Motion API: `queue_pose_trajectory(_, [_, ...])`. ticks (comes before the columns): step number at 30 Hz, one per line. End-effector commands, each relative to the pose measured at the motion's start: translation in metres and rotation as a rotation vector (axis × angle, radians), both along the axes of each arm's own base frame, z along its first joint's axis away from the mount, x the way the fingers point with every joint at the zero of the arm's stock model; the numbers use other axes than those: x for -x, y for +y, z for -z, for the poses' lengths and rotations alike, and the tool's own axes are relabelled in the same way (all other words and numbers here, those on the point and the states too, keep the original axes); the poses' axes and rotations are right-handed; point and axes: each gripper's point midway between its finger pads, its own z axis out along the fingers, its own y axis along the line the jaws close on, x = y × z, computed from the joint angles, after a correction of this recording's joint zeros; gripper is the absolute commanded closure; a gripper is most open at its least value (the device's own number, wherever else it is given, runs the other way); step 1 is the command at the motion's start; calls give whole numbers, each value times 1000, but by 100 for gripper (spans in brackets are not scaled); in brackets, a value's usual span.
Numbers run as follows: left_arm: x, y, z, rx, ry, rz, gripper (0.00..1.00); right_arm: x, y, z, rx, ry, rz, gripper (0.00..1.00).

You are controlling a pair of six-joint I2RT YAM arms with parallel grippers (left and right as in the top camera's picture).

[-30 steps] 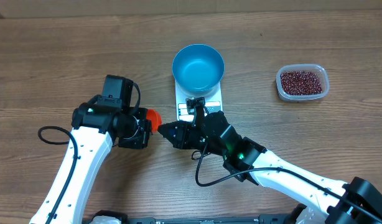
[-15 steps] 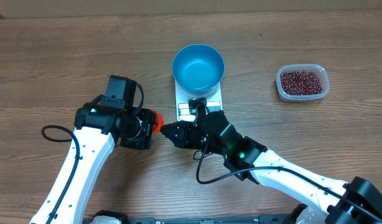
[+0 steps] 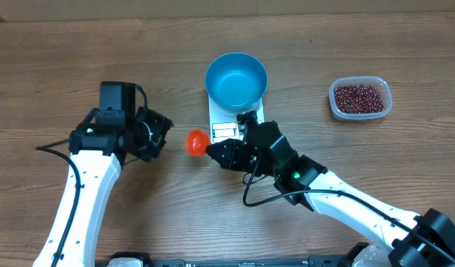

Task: Scoop item into bowl and weigh 150g on scale
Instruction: 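Open the left gripper and carry the scoop right toward the bean tub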

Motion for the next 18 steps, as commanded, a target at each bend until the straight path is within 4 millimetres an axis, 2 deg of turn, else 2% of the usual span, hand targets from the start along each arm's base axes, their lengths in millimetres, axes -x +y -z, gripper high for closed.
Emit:
queue_pose_trajectory(1, [-19,-4,-25,-91,-187,264,53,-9,-6,-26,22,-106,-44,96])
queue_pose_trajectory(7, [-36,-12,-59,-167,-372,456,51,-17,-24,-36,155,-137,-88,96])
queue_pose_trajectory(13, [-46,-13,-87,-217,-466,514,47,-24,-40,-57,227,-155,-109,96])
queue_pose_trajectory(18, [-49,-13,-98,-235,-500,529,46,-27,-58,-78,237,-176,-83,96])
